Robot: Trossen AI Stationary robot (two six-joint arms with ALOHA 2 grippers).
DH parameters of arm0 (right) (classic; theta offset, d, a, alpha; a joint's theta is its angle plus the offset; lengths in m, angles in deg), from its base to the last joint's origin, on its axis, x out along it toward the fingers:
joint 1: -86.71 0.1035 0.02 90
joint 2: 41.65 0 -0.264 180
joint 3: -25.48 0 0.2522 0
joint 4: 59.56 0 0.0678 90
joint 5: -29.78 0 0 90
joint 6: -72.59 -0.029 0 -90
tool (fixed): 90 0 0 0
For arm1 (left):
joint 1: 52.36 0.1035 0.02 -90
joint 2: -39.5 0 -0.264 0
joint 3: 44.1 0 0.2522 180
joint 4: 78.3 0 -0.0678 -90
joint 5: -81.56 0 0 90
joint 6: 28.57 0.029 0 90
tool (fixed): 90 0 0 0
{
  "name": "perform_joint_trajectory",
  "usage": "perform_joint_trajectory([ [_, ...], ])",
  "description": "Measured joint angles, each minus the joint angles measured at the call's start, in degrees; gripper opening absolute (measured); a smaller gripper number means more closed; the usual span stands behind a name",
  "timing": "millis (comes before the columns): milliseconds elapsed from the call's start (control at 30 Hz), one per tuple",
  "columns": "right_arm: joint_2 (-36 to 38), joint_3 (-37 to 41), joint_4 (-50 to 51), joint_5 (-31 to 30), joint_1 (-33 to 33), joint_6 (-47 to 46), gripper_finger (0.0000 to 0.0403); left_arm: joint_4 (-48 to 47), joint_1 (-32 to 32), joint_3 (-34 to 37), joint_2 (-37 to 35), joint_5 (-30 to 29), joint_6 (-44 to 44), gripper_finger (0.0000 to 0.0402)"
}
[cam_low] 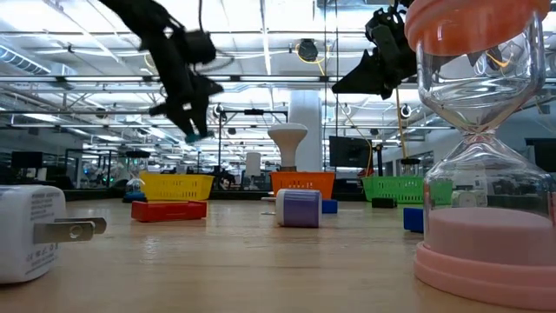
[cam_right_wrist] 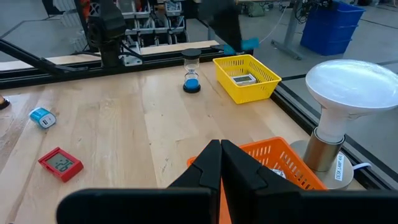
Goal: Pick & Place Office items
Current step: Put the light blue digital clock into the yellow bin
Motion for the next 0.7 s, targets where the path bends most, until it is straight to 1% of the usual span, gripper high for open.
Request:
perform_joint_trajectory([
  [133,0.0,0.0,0.0,0.0,0.0,0.4,0.0004,1.4,3.8,-2.3,5.6,0.0,-0.5,0.0137],
  [300,0.0,0.0,0.0,0.0,0.0,0.6,0.0004,3.5,7.3,-2.5,9.1,1.0,-3.6,0.0136],
  [467,0.0,0.0,0.0,0.0,0.0,0.6,0.0004,3.2,8.7,-2.5,12.1,1.2,-5.5,0.0136],
  [700,0.0,0.0,0.0,0.0,0.0,0.6,0.0004,5.8,8.9,-2.5,16.3,1.5,-7.6,0.0136],
])
